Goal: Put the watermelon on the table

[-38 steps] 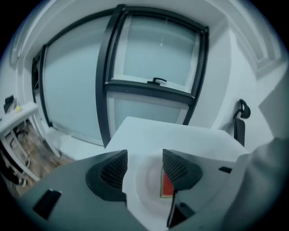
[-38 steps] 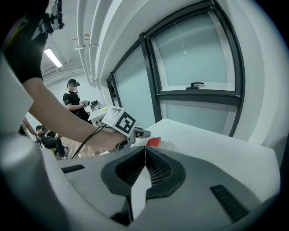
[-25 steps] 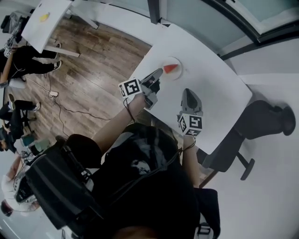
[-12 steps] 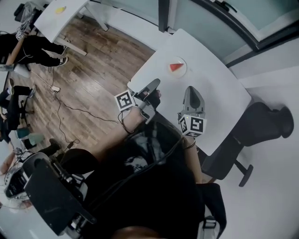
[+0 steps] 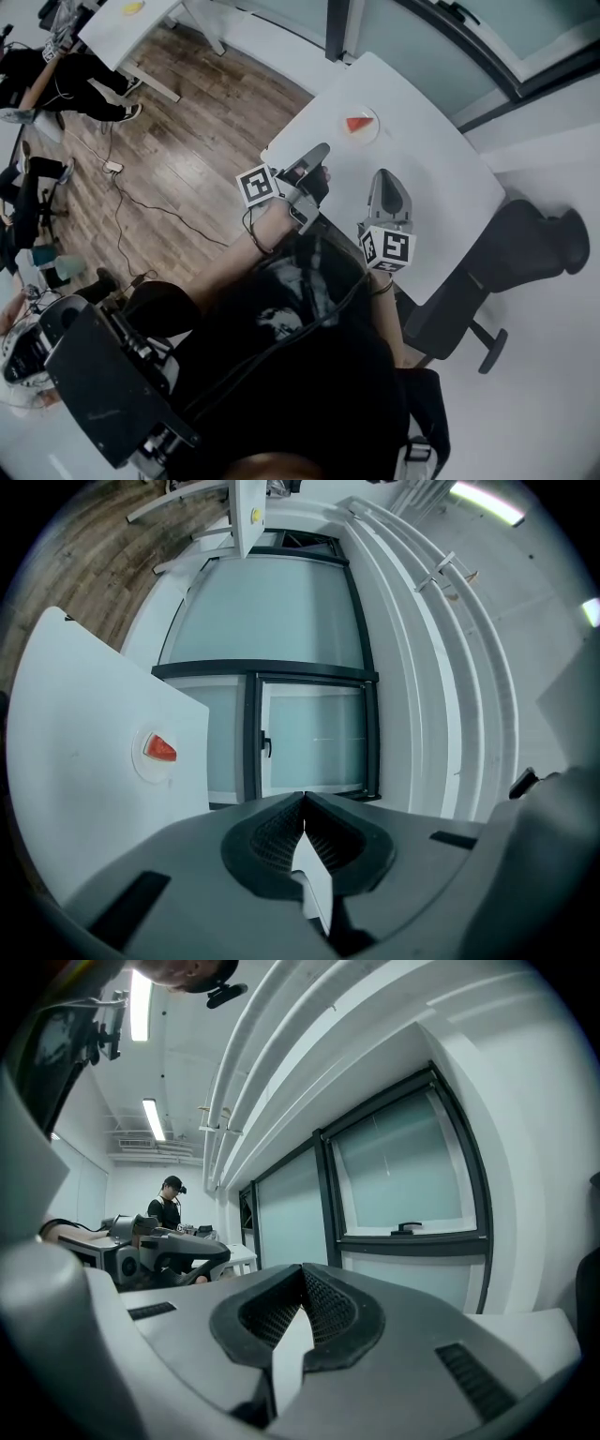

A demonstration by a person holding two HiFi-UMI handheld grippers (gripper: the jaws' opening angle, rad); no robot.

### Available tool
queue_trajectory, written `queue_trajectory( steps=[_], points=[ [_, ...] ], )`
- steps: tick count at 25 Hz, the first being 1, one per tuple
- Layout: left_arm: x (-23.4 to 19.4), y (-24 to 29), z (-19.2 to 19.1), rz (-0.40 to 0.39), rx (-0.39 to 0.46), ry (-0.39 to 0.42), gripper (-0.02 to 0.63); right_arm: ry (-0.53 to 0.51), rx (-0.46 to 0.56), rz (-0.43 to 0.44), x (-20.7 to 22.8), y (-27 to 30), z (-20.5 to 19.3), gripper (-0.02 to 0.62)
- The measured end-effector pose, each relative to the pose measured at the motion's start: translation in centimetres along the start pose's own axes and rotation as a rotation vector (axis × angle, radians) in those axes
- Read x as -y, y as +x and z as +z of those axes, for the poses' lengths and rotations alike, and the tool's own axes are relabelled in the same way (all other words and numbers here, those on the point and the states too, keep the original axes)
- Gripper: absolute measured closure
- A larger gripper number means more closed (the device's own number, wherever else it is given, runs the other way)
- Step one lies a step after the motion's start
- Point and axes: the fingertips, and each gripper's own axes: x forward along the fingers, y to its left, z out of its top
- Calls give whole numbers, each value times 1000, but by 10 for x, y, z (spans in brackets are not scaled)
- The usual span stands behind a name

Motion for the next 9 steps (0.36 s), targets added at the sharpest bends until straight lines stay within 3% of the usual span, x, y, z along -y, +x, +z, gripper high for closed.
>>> queue_trajectory(
  steps=[9],
  points=[
    [-4, -16, -21, 23, -18, -35, 601, -9, -7, 21, -17, -18, -2, 584]
  ],
)
